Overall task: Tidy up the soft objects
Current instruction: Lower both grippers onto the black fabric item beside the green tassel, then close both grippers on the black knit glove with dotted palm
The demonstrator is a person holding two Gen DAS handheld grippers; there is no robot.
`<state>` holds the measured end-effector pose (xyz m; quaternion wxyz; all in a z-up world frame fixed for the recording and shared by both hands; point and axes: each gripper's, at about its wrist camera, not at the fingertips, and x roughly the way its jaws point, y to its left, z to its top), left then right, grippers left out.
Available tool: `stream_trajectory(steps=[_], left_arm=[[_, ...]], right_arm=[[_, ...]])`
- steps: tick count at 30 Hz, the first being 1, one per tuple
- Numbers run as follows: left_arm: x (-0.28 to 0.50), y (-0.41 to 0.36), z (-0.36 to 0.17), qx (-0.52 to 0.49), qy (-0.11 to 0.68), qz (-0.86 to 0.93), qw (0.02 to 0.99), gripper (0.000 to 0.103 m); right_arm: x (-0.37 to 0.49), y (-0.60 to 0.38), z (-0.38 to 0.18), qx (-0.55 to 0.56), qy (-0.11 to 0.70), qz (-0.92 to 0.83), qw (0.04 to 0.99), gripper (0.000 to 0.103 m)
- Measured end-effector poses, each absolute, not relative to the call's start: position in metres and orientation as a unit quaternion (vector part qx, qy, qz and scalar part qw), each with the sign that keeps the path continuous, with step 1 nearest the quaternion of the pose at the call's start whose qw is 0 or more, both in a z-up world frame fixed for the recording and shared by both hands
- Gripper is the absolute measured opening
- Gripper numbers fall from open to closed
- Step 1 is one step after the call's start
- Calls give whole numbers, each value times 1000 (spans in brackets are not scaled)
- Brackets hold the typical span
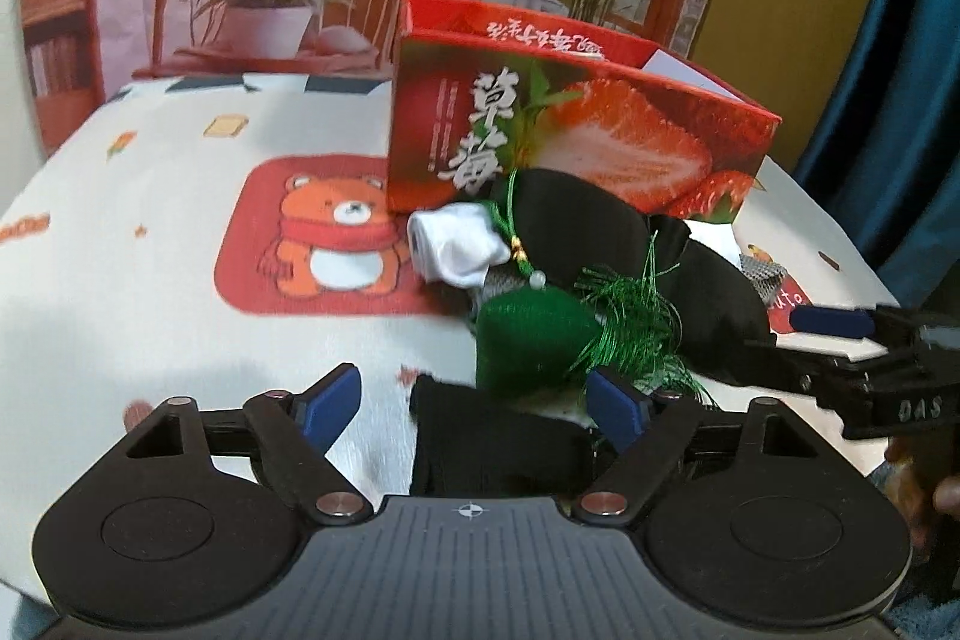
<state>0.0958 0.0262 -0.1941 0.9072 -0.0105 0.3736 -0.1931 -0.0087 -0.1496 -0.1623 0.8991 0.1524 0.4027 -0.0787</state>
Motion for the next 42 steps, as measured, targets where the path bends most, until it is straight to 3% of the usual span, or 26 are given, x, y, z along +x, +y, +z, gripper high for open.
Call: stream_trajectory(steps=[4,11,18,26,31,38,42], left_arm=[[94,31,-205,-37,387,-190,901,77],[97,34,-215,-55,403,-198,892,54],[100,34,-221,-64,408,-200,888,52],[102,36,-225,-72,414,-199,885,52],[102,35,-226,-73,413,-201,885,52],[99,25,-224,-49,406,-224,884,43],[99,27,-225,-53,407,-226,884,42]], right_arm=[[-15,-137,-171,135,422,-63,894,102],[-13,-122,-180,117,443,-26,889,102],[-12,-115,-186,111,457,3,883,99],[-12,-109,-196,98,476,12,874,78],[-12,-118,-198,114,470,5,875,70],[-14,-122,-198,126,459,-2,880,49],[-15,-123,-198,133,456,-1,880,46]])
